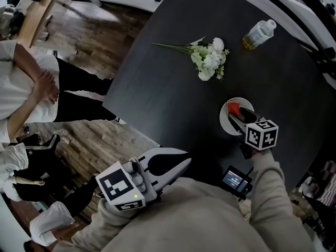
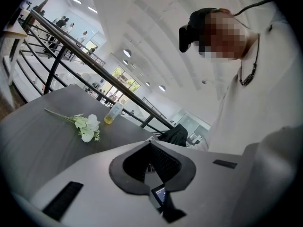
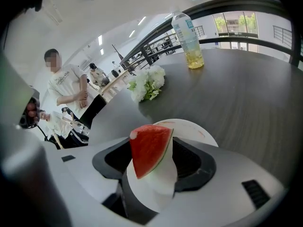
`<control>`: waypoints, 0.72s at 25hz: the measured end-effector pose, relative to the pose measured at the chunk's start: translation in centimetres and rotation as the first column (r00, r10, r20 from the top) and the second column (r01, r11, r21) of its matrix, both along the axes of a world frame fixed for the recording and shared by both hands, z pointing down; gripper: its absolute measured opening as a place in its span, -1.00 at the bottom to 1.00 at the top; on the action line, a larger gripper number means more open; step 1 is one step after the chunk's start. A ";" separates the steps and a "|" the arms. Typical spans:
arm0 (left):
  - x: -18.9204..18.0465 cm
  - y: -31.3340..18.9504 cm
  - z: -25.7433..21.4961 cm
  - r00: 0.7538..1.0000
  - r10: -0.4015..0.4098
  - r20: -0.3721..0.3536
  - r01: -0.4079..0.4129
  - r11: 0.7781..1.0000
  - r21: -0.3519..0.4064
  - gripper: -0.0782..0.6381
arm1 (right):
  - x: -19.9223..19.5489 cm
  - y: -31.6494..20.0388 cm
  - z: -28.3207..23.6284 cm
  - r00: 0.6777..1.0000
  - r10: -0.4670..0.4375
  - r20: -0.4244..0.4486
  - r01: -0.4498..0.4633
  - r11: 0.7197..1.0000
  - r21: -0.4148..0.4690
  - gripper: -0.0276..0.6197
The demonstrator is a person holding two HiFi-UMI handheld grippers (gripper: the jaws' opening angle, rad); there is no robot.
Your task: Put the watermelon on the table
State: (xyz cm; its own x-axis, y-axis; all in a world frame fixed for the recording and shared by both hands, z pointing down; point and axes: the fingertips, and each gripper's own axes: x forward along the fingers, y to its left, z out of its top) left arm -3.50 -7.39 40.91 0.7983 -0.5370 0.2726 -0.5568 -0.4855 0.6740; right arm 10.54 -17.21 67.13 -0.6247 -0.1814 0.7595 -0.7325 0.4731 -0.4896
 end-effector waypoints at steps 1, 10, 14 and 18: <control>0.0 0.0 0.0 1.000 0.000 -0.001 0.000 1.000 0.000 -0.77 | 0.0 0.0 0.0 1.000 0.000 0.001 0.000 1.000 0.001 -0.14; -0.1 -0.1 -0.5 1.000 0.012 0.006 -0.012 1.000 0.014 -0.77 | -0.1 -0.1 -0.7 1.000 -0.002 0.009 0.002 1.000 0.007 -0.14; -0.1 -0.2 -1.5 0.999 0.035 0.011 -0.035 0.998 0.044 -0.77 | 0.3 -0.3 -2.0 1.000 0.017 0.007 -0.018 0.999 0.030 -0.15; -0.1 -0.5 -3.1 0.999 0.051 -0.015 -0.050 0.996 0.068 -0.77 | 1.4 -0.7 -4.2 0.998 0.067 0.013 -0.067 0.996 0.054 -0.15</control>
